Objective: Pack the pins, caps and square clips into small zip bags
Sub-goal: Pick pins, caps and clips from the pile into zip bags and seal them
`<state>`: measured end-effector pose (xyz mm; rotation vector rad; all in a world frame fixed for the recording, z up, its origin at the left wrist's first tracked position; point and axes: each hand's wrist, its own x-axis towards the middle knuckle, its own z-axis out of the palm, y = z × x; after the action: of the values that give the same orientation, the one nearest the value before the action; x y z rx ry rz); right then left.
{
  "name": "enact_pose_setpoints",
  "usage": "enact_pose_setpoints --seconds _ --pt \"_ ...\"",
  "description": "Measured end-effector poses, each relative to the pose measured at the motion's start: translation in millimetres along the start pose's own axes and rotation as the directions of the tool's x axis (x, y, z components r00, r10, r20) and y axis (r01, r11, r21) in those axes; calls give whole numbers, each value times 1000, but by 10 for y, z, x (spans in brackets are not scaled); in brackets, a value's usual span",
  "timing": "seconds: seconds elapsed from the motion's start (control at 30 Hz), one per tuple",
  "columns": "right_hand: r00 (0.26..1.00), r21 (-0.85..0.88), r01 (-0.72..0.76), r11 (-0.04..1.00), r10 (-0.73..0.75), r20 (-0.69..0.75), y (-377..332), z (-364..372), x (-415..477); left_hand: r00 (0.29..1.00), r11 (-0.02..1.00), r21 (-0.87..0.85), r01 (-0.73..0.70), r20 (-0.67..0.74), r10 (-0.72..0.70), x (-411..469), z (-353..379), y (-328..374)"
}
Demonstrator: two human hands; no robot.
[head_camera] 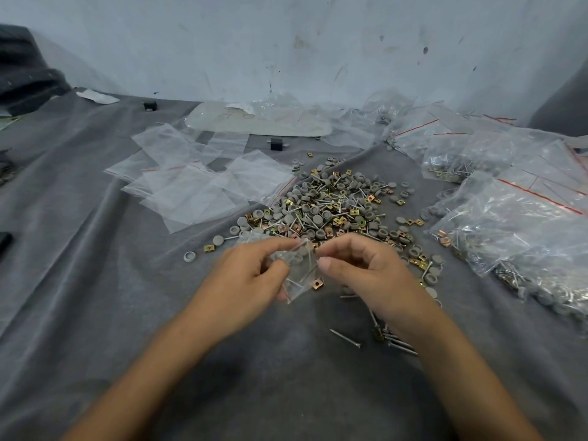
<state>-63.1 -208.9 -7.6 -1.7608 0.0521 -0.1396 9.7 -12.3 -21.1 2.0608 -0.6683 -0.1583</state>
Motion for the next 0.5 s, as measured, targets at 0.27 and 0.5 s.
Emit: enact_pose_setpoints --seconds 0.27,0.5 --pt "962 -352 -9 936 104 252 -49 -223 -104 1000 1000 -16 16 1 -16 5 -6 -5" --pt "868 -684 85 725 283 408 -26 -254 -218 1000 1000 4 0 5 0 11 -2 1"
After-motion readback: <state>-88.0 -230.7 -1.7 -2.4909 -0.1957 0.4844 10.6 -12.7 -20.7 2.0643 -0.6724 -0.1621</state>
